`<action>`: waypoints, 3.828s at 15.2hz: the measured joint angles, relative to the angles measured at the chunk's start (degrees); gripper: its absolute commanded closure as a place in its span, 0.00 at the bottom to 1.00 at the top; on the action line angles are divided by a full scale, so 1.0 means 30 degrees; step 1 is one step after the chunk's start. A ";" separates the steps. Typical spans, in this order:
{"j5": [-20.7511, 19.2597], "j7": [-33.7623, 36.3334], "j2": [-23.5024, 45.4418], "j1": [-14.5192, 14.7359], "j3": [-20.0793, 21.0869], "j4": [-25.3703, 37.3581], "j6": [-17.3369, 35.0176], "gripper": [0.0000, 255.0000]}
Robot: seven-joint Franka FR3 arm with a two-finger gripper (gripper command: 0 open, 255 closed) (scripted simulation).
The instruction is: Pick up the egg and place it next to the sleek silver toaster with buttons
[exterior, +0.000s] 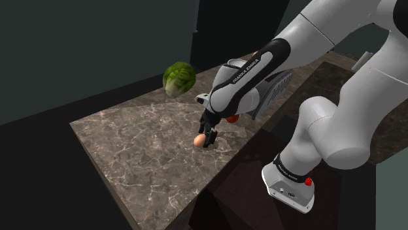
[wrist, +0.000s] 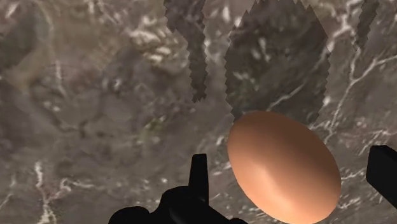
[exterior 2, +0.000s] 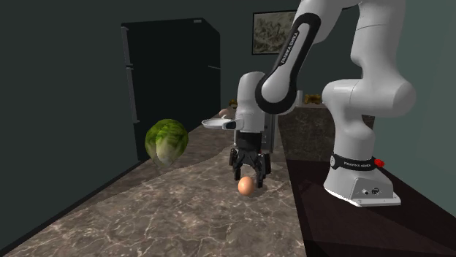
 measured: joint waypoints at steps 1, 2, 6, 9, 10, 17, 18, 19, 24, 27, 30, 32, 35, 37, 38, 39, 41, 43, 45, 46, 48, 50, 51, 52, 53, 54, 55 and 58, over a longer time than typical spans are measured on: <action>0.0871 -0.0659 0.0532 0.0300 -0.0047 0.0174 0.0261 0.00; 0.1349 -0.0997 0.0776 0.0429 -0.0044 0.0235 0.0394 0.00; 0.1848 -0.1349 0.0982 0.0550 -0.0024 0.0244 0.0552 0.00; 0.1871 -0.1364 0.0991 0.0556 -0.0022 0.0246 0.0559 1.00; 0.1871 -0.1364 0.0990 0.0557 -0.0020 0.0246 0.0558 1.00; 0.1861 -0.1359 0.0978 0.0552 -0.0024 0.0249 0.0558 1.00; 0.1861 -0.1360 0.0980 0.0551 -0.0025 0.0250 0.0557 1.00; 0.1878 -0.1371 0.0985 0.0554 -0.0025 0.0252 0.0564 1.00; -0.0873 0.0840 -0.0558 -0.0180 0.0083 -0.0074 -0.0337 1.00; -0.2574 0.2280 -0.1733 -0.0827 0.0397 -0.0222 -0.1177 1.00; -0.3924 0.3422 -0.2808 -0.1481 0.0741 -0.0146 -0.2216 1.00; -0.4566 0.3954 -0.3504 -0.1842 0.0927 -0.0179 -0.2834 1.00; -0.5374 0.4726 -0.4523 -0.2307 0.1243 -0.0087 -0.3876 1.00; -0.5788 0.5112 -0.5075 -0.2565 0.1394 0.0099 -0.4590 1.00; -0.6007 0.5243 -0.5349 -0.2724 0.1425 0.0220 -0.4984 1.00; -0.6163 0.5406 -0.5611 -0.2822 0.1493 0.0285 -0.5303 1.00; -0.6403 0.5765 -0.6164 -0.2953 0.1680 0.0326 -0.5859 1.00; -0.6648 0.5982 -0.6606 -0.3126 0.1754 0.0532 -0.6498 1.00; -0.6863 0.6271 -0.7031 -0.3254 0.1876 0.0843 -0.7211 1.00; -0.6978 0.6388 -0.7312 -0.3335 0.1922 0.0922 -0.7562 1.00; -0.7172 0.6656 -0.7805 -0.3457 0.2037 0.1170 -0.8285 1.00; -0.7332 0.6892 -0.8241 -0.3558 0.2134 0.1443 -0.8976 1.00; -0.7389 0.6959 -0.8351 -0.3593 0.2152 0.1617 -0.9257 1.00; -0.7446 0.7029 -0.8456 -0.3629 0.2168 0.1809 -0.9554 1.00; -0.7501 0.7115 -0.8616 -0.3662 0.2201 0.1942 -0.9840 1.00; -0.7562 0.7195 -0.8828 -0.3707 0.2228 0.2034 -1.0138 1.00; -0.7623 0.7313 -0.9047 -0.3741 0.2279 0.2186 -1.0494 1.00; -0.7761 0.7529 -0.9426 -0.3824 0.2342 0.2720 -1.1395 1.00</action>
